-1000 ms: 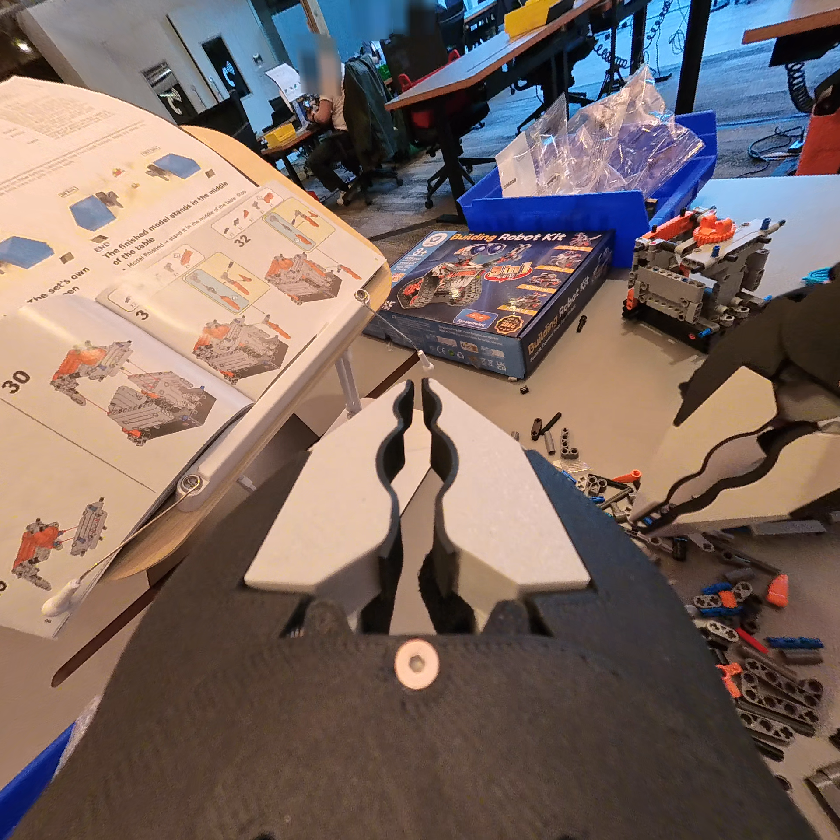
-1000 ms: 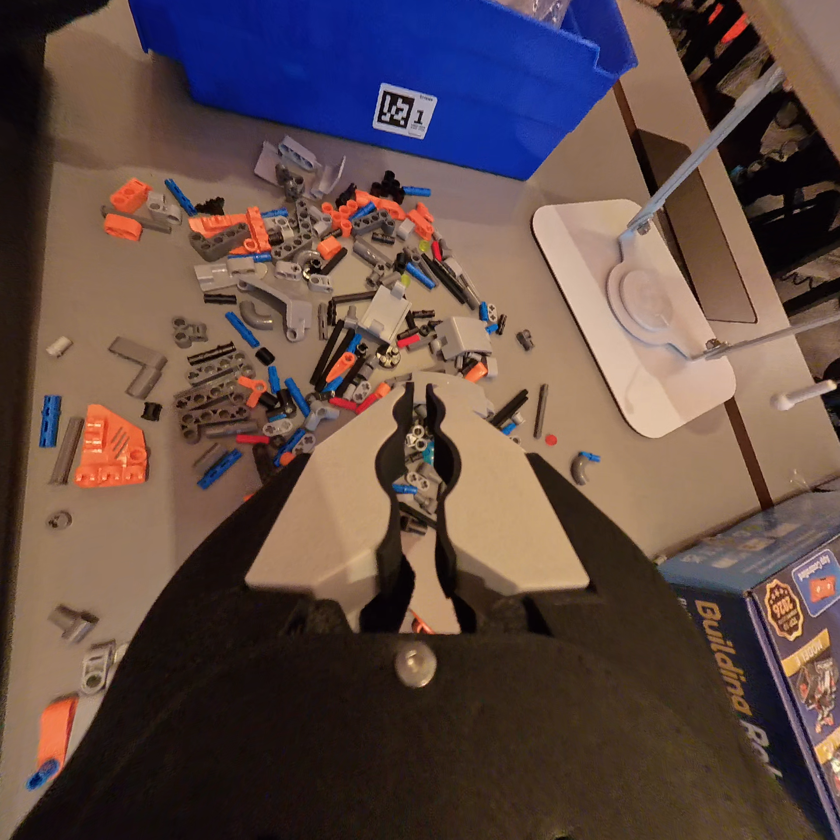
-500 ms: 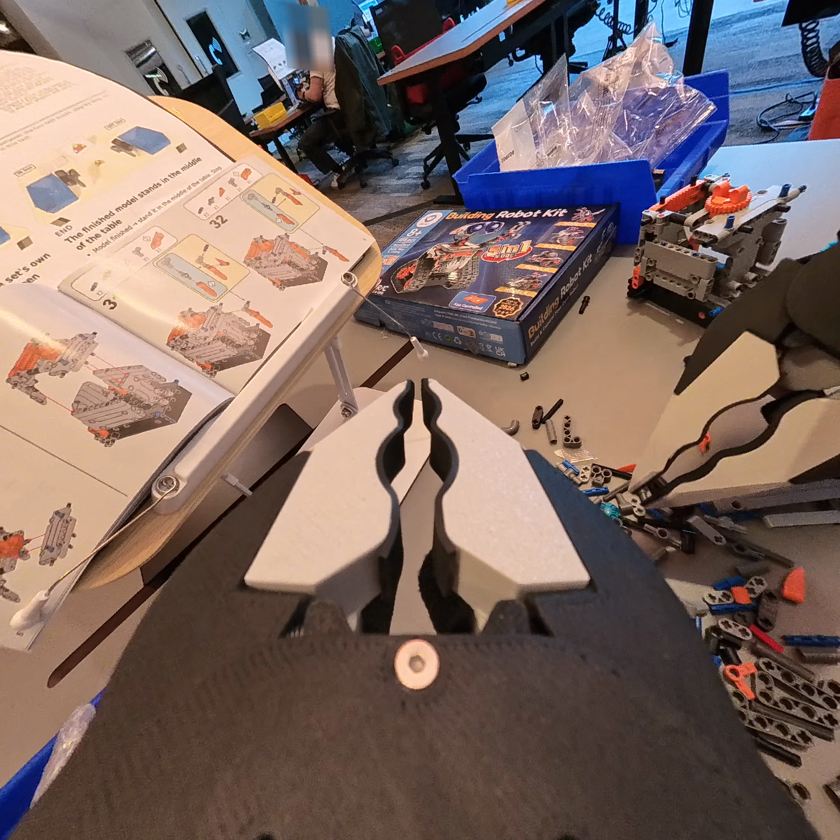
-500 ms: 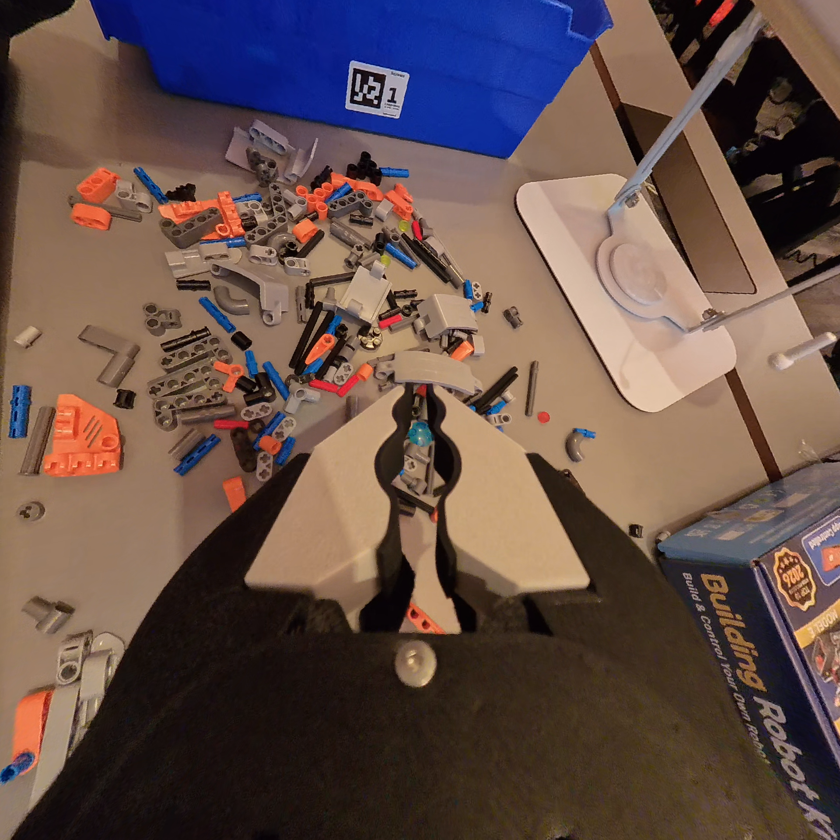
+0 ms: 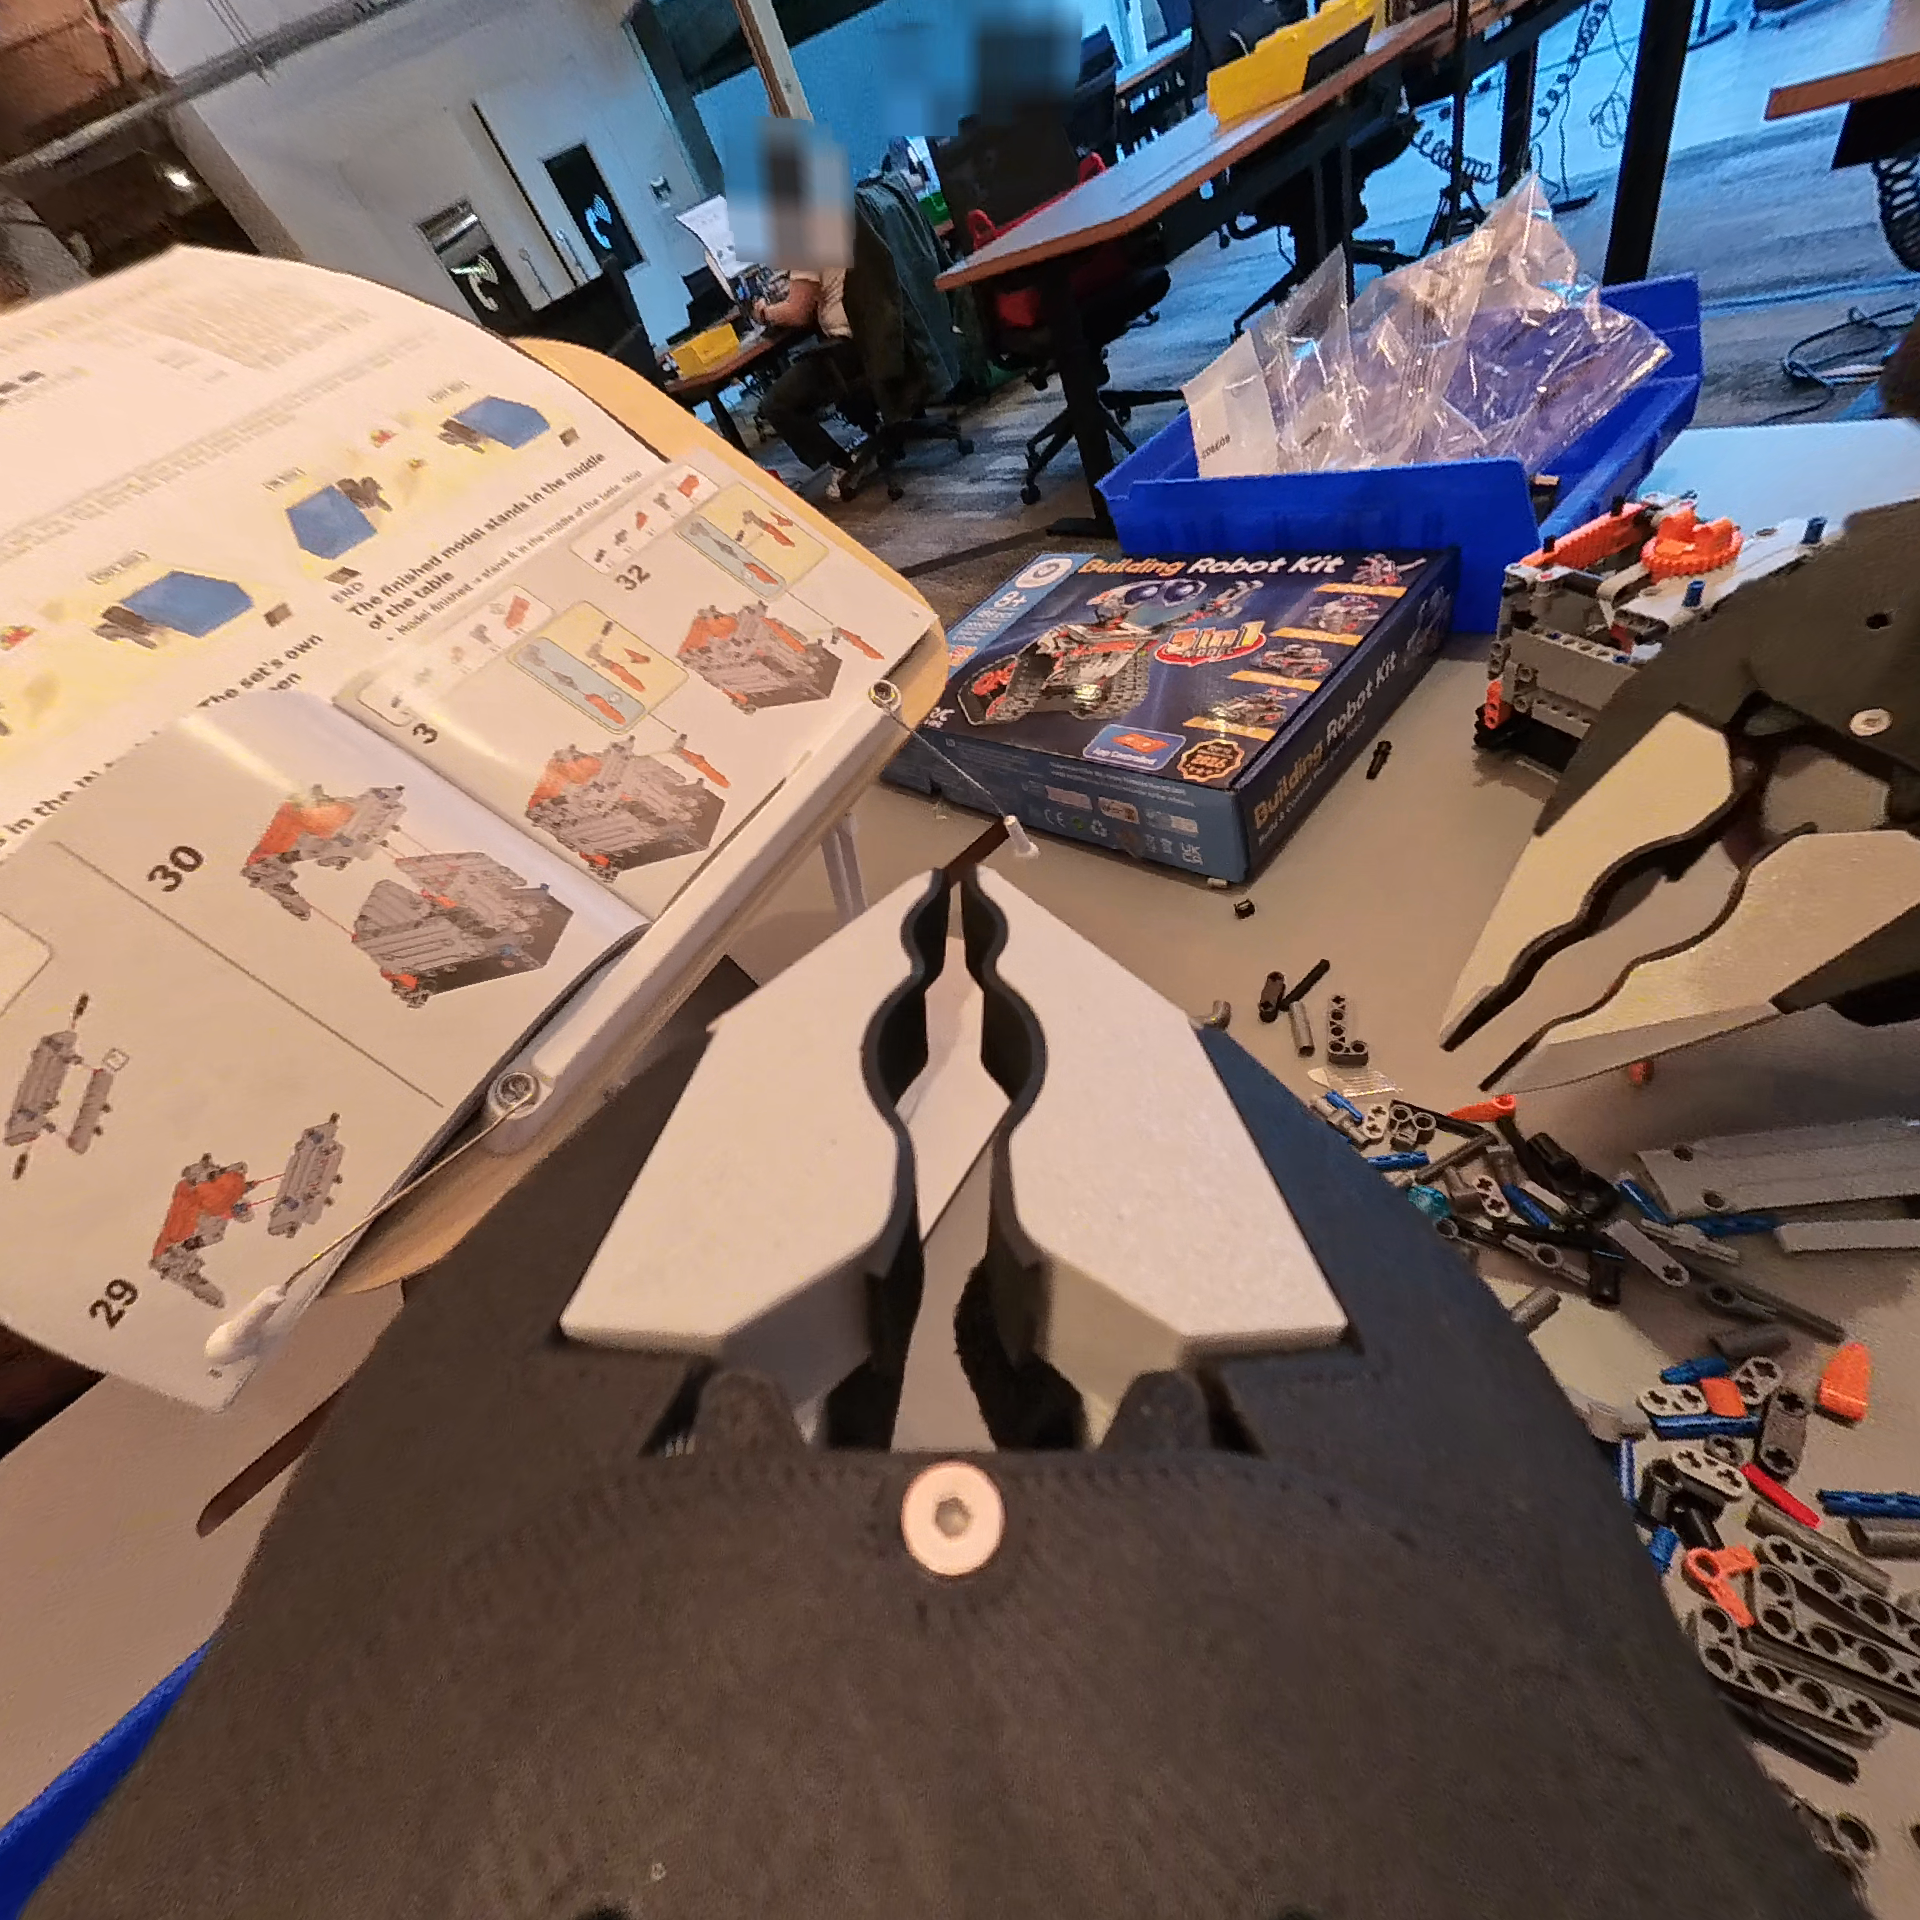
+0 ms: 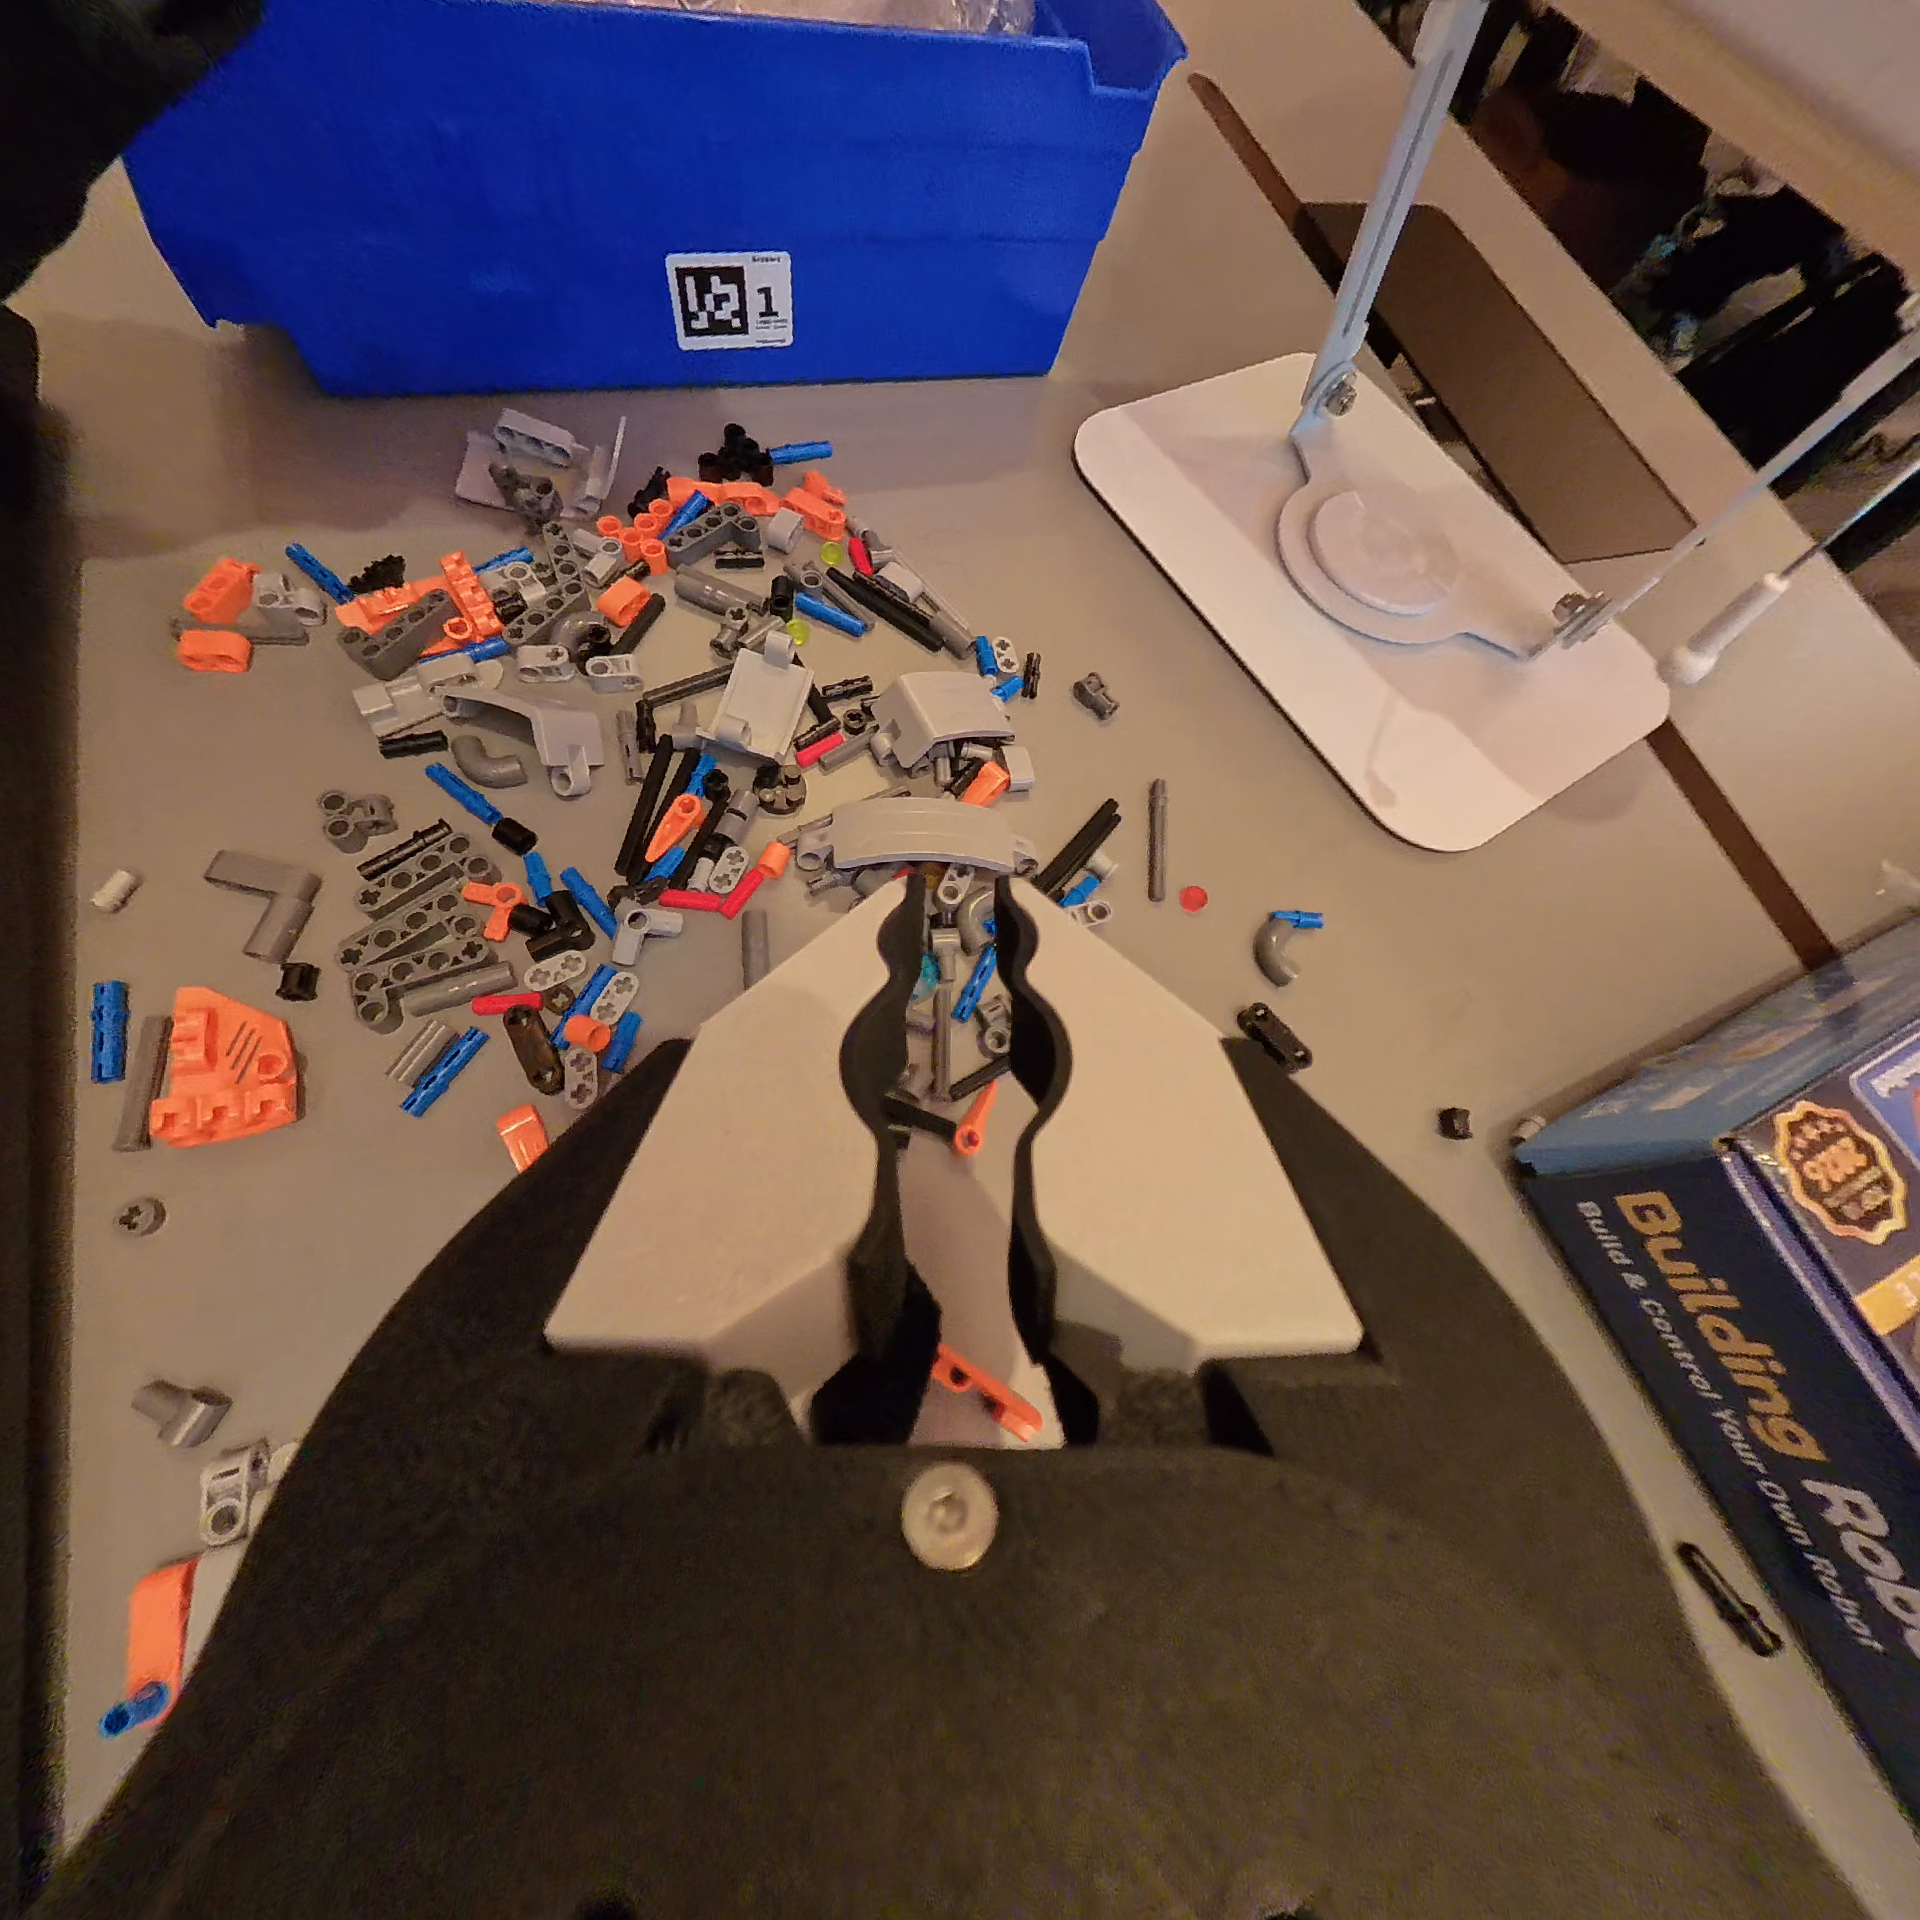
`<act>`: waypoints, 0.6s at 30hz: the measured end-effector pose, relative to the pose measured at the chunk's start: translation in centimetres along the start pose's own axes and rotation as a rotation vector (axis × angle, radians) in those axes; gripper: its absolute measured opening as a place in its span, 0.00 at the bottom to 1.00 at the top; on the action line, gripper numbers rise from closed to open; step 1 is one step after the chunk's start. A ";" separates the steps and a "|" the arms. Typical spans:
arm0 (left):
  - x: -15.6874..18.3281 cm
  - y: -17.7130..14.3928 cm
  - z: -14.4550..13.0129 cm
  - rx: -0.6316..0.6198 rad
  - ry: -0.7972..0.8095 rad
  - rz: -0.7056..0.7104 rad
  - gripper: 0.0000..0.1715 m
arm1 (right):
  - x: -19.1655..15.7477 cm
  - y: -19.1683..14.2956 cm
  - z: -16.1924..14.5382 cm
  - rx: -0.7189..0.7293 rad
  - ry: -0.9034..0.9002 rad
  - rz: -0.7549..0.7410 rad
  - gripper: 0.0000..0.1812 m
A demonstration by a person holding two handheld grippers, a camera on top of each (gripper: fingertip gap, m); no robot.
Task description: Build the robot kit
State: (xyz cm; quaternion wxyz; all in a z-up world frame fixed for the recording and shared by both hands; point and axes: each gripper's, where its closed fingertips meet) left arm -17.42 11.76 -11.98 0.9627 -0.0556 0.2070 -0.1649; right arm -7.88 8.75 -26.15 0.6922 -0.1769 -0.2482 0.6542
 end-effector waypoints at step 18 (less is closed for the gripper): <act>0.6 0.2 -0.2 -0.011 0.015 -0.020 0.00 | -4.8 3.1 -4.4 -0.313 -0.044 0.258 0.07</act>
Point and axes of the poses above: each gripper's, where its closed fingertips meet, y out along the fingers, z out of its top, x = y × z across the jaws, and after that the axes turned 5 degrees about z, right-handed
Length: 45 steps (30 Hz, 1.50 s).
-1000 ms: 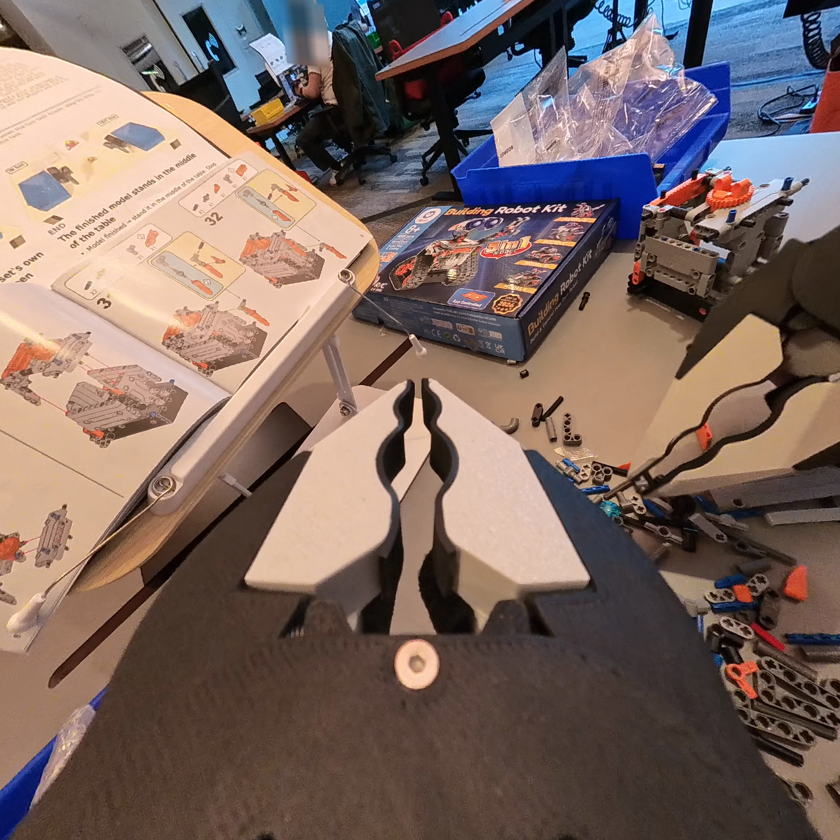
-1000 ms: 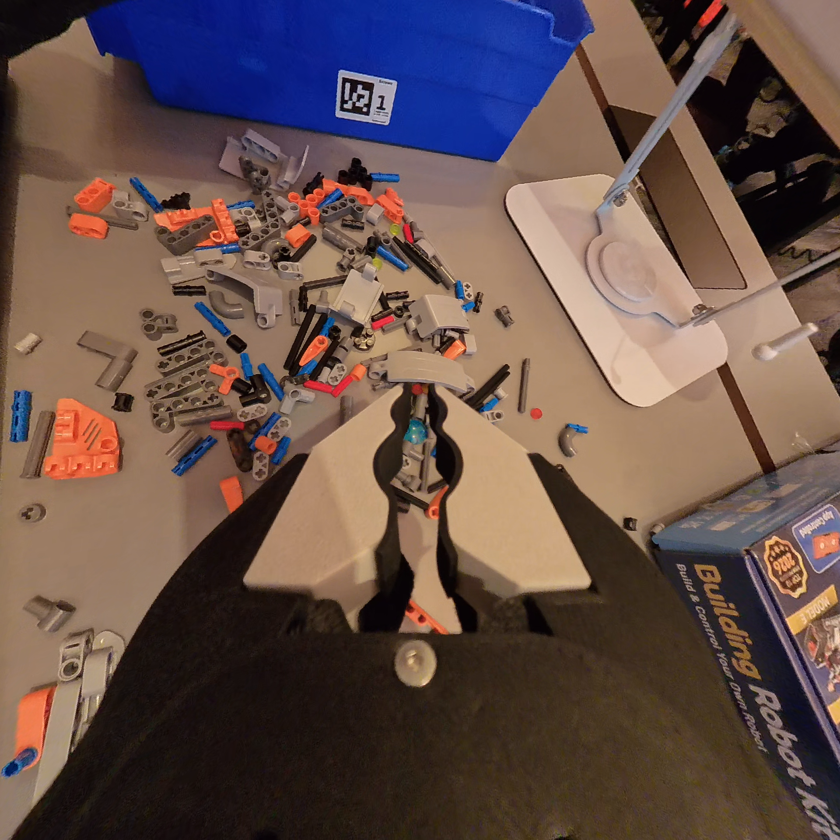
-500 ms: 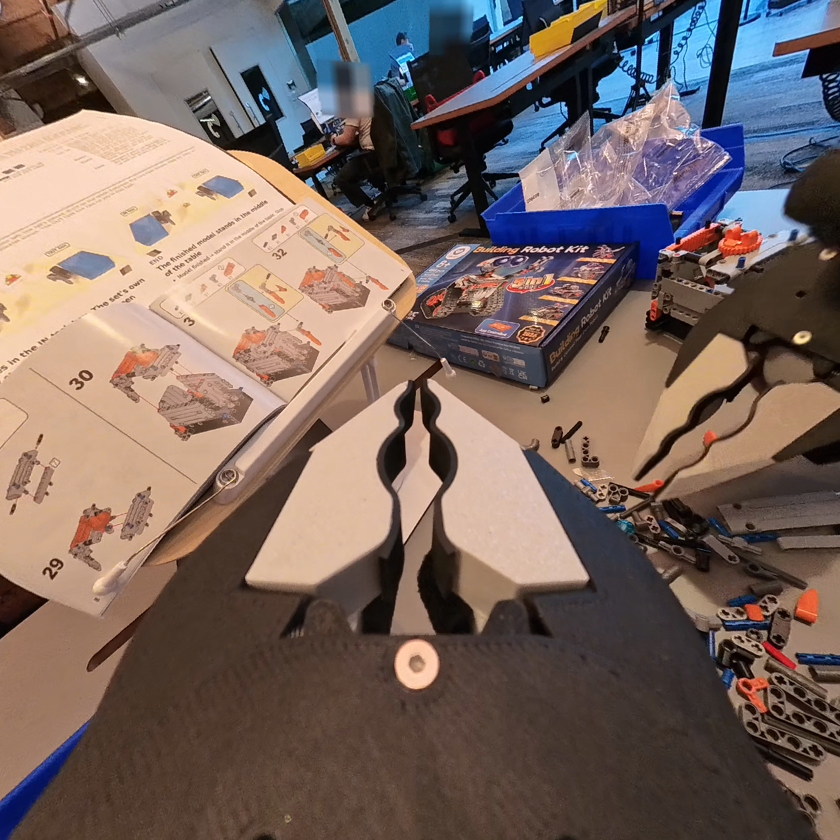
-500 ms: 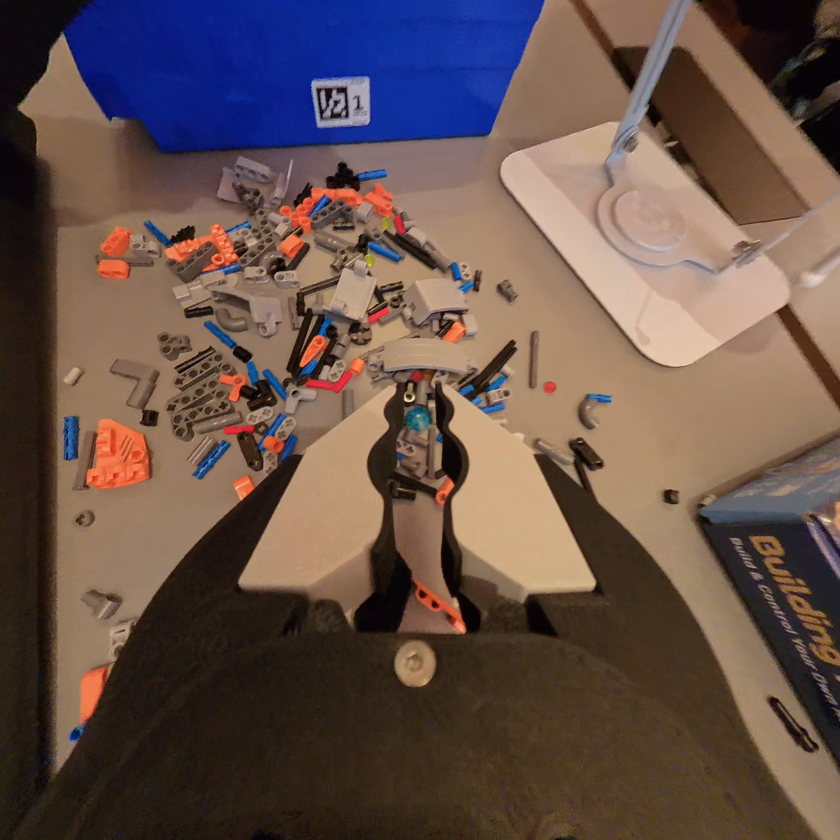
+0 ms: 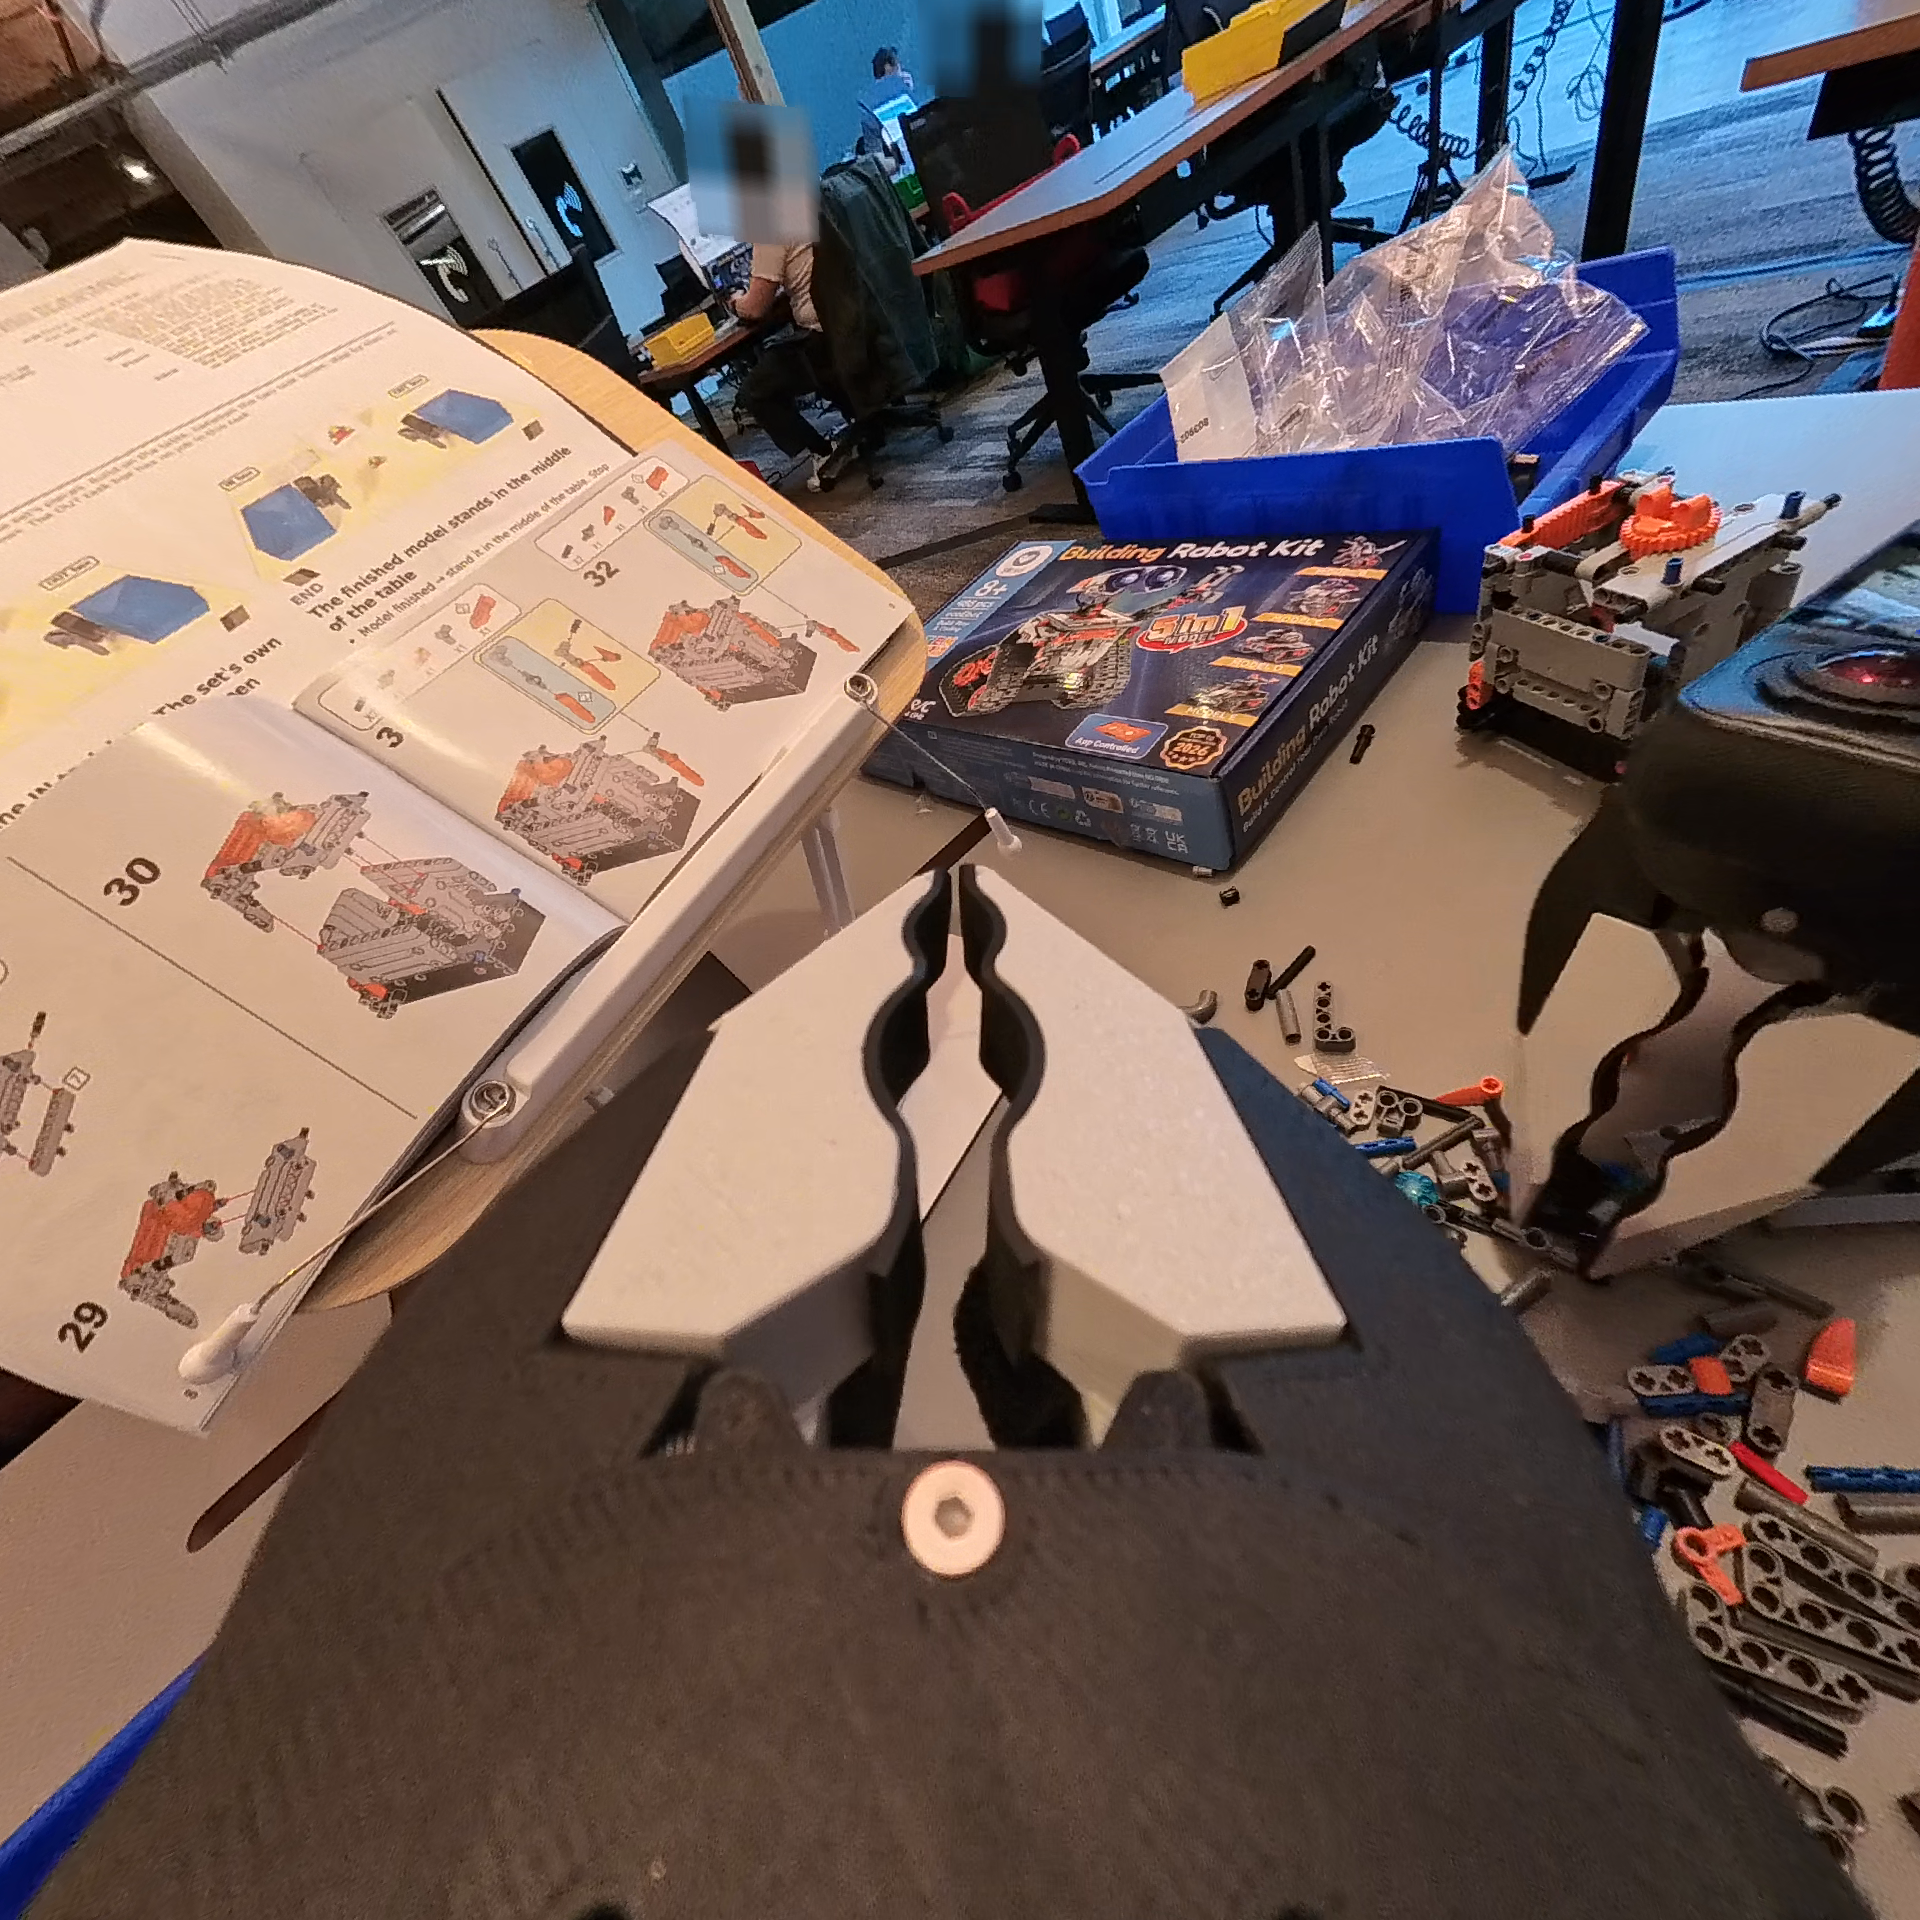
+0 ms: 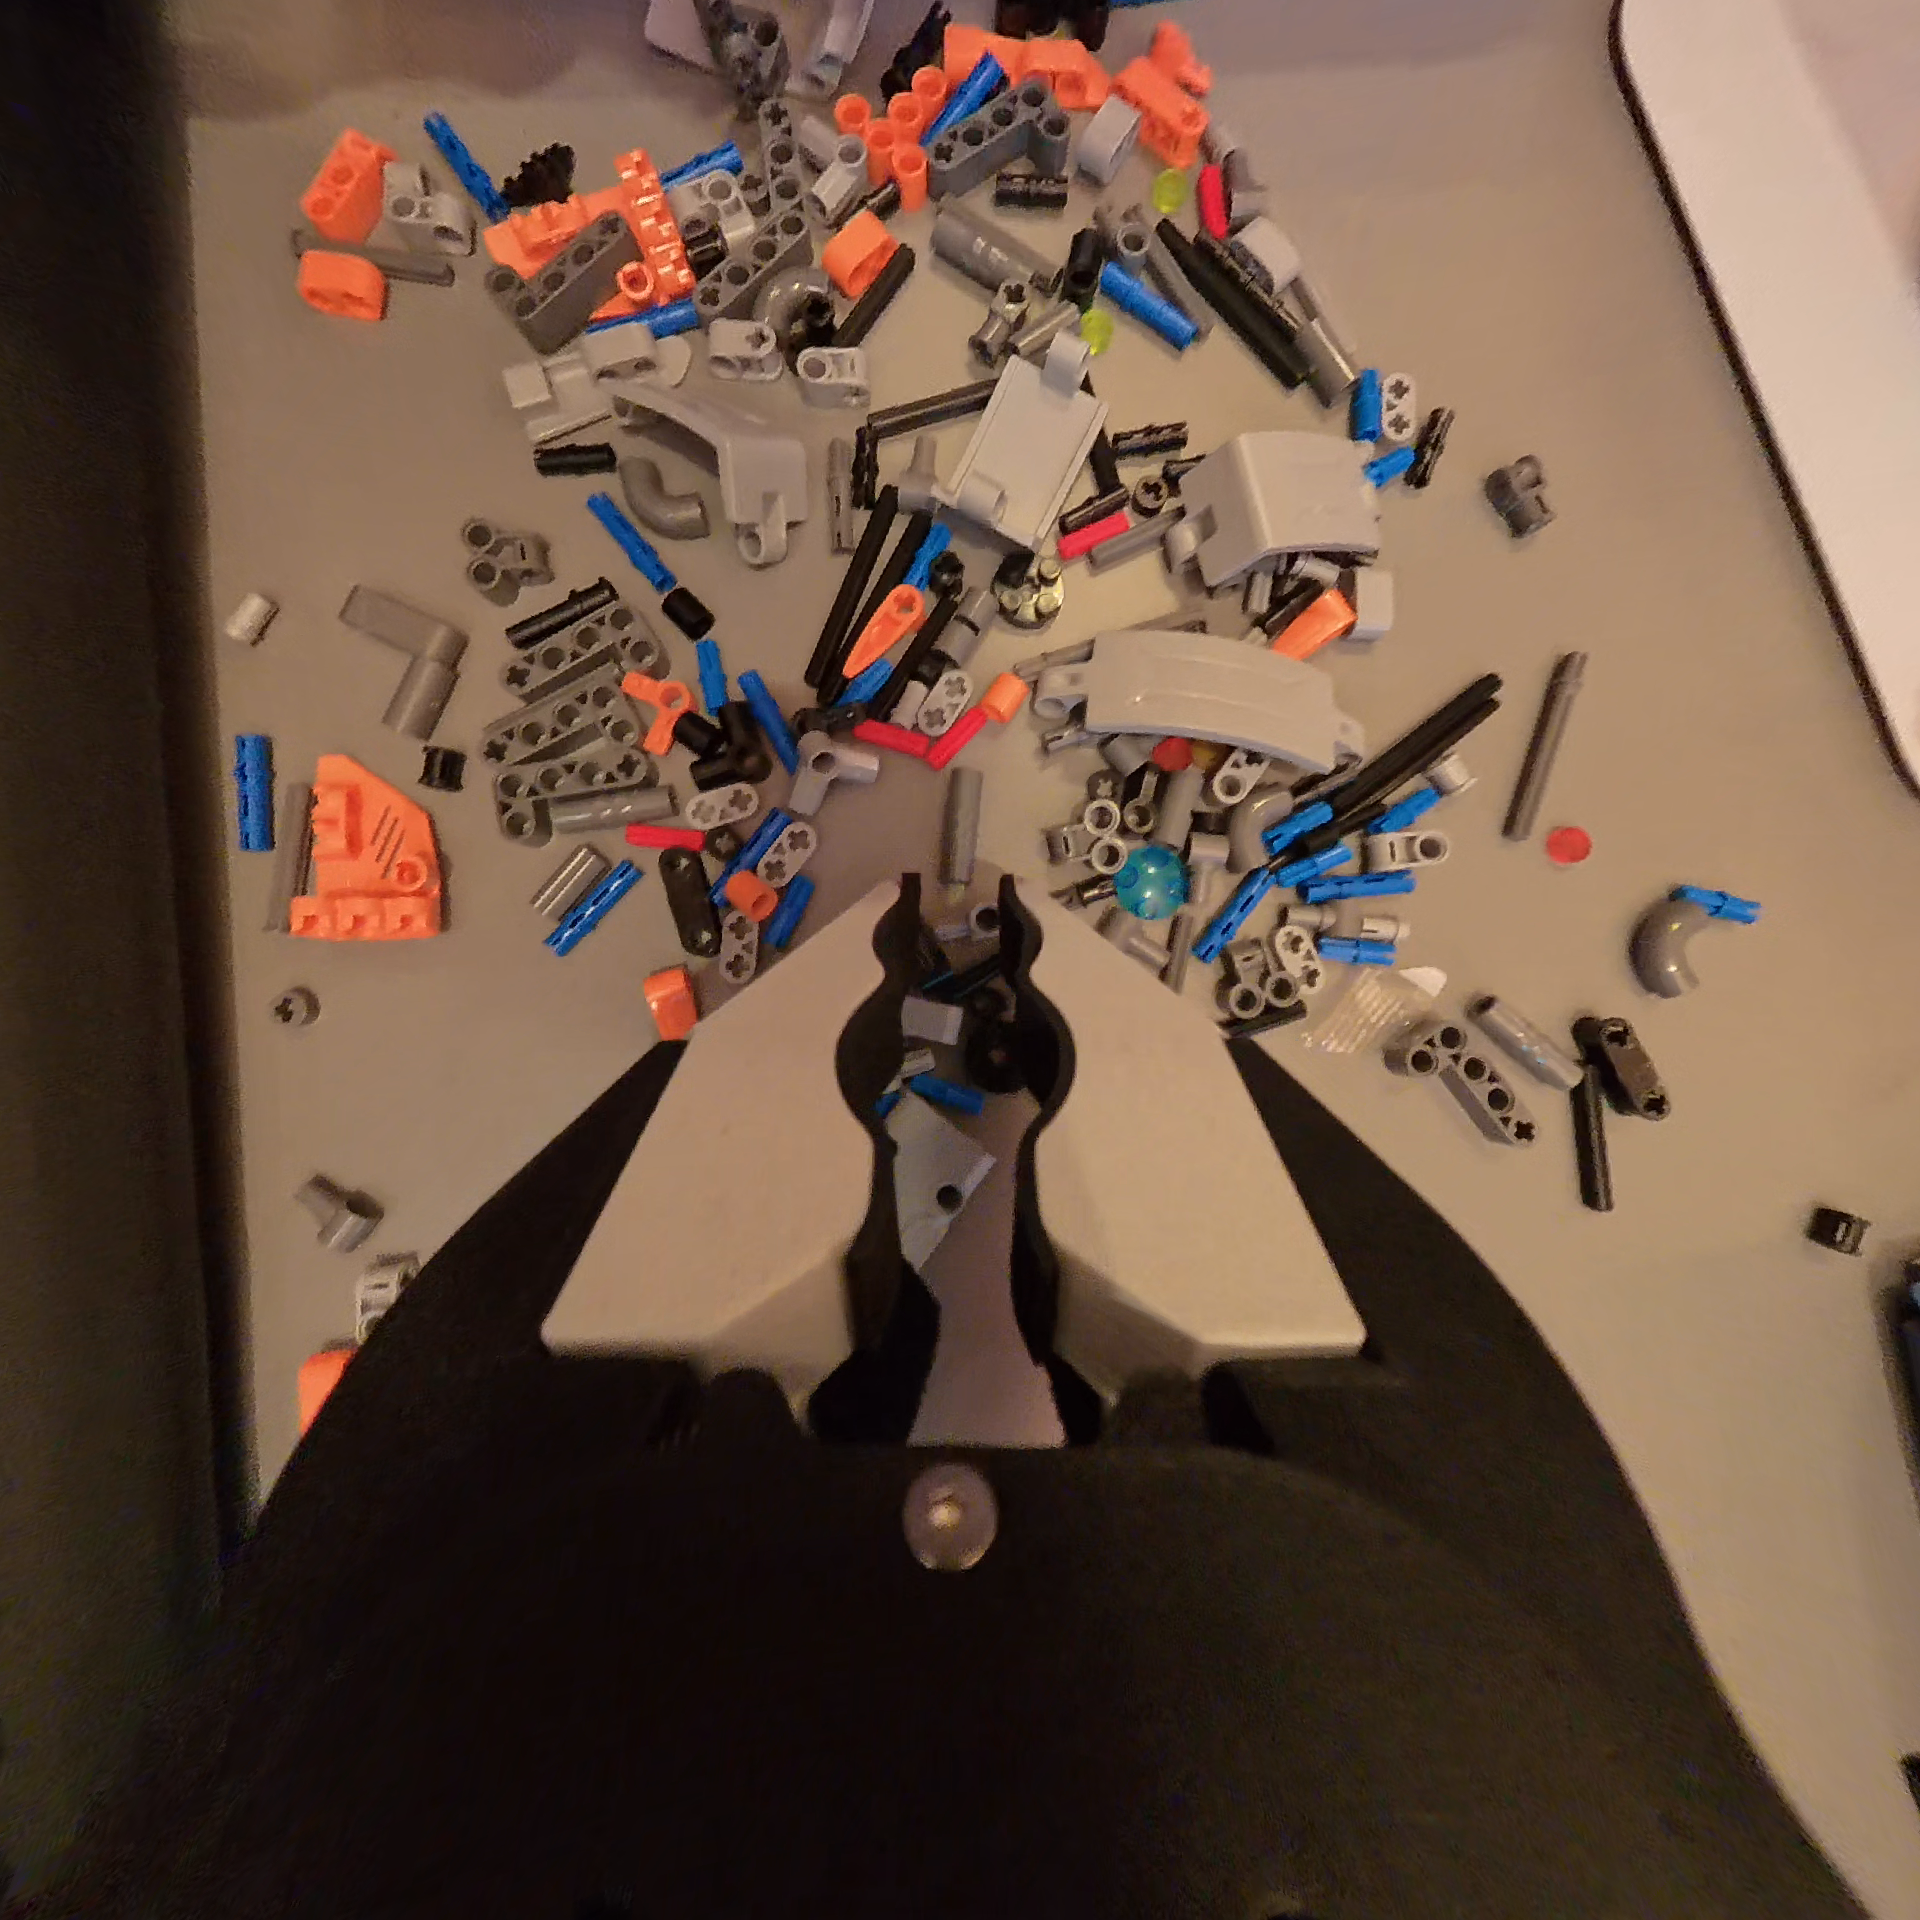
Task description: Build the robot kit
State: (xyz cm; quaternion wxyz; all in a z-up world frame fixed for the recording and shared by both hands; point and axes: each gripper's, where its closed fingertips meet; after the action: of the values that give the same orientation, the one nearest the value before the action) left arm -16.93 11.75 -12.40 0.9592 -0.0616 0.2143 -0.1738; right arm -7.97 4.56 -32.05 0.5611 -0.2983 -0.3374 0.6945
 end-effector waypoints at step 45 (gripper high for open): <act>0.5 0.8 -0.9 -0.031 0.014 -0.009 0.00 | -0.2 0.9 -0.5 -0.035 0.022 -0.020 0.00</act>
State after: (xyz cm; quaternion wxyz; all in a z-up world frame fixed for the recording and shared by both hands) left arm -16.61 12.30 -13.59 0.9558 -0.0765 0.2234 -0.1754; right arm -8.04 4.26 -33.07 0.5663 -0.3123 -0.3462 0.6796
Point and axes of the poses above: each gripper's, where its closed fingertips meet, y out along the fingers, z out of its top, x = y × z across the jaws, and after that the axes turned 5 degrees about z, right-handed
